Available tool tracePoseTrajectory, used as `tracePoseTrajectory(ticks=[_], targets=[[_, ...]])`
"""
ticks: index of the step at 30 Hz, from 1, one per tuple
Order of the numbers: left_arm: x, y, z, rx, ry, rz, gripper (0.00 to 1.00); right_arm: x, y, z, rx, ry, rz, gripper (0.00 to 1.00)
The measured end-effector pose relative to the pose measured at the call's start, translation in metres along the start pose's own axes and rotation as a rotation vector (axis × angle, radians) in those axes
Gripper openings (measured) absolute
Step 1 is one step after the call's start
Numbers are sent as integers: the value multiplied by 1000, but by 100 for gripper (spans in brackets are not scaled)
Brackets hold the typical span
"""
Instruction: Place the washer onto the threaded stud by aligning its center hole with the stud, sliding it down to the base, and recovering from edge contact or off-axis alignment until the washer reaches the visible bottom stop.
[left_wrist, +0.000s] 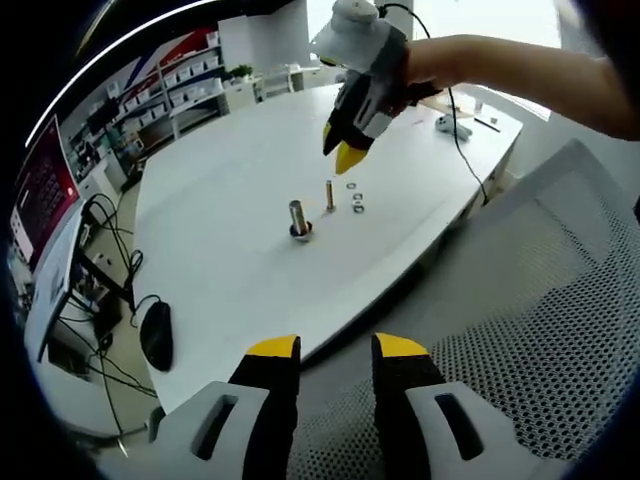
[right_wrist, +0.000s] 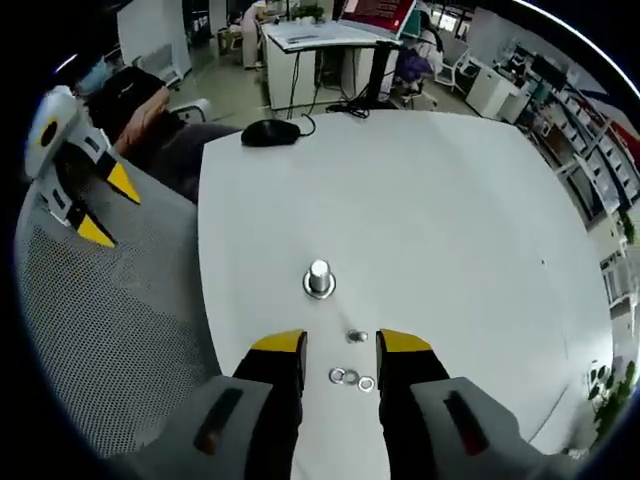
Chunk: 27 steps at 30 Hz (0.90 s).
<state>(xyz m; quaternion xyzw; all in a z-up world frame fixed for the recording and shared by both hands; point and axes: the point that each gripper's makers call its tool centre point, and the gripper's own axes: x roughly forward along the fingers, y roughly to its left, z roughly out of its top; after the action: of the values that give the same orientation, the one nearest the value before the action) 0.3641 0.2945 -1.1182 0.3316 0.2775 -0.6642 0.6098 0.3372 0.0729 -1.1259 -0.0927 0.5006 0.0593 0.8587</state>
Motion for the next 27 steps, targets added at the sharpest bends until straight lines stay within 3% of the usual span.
tracePoseTrajectory(ticks=[6, 13, 17, 20, 27], targets=[[0, 1, -2, -6, 9, 2, 28, -14, -8, -25, 39, -39, 9, 29], [0, 3, -3, -10, 13, 12, 29, -15, -7, -59, -3, -2, 54, 28], [0, 3, -4, -11, 17, 17, 29, -7, -11, -75, -25, 34, 76, 28], [0, 3, -4, -14, 20, 21, 29, -2, -7, -83, -88, 71, 97, 28], [0, 4, -5, 19, 24, 18, 28, 23, -13, -88, -186, 128, 136, 27]])
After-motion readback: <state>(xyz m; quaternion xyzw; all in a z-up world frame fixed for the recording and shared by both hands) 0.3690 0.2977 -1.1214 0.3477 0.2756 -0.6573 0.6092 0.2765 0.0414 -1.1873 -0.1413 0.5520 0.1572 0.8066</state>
